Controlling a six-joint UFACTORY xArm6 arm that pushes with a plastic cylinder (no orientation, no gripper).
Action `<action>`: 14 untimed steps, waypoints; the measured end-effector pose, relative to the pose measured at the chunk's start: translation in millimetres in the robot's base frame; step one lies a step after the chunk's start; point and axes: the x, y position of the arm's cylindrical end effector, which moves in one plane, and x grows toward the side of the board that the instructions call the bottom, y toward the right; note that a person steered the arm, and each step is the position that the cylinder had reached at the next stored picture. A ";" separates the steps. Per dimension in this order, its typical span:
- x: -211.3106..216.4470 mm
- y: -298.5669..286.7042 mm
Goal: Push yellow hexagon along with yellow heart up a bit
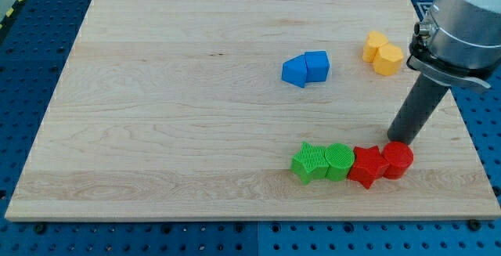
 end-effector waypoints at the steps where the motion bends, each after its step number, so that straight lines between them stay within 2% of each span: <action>1: 7.5 29.6; 3: 8.5 75.5; 6: 3.4 78.0; 11: -126.8 41.2; 13: -137.2 40.4; 14: -164.1 39.7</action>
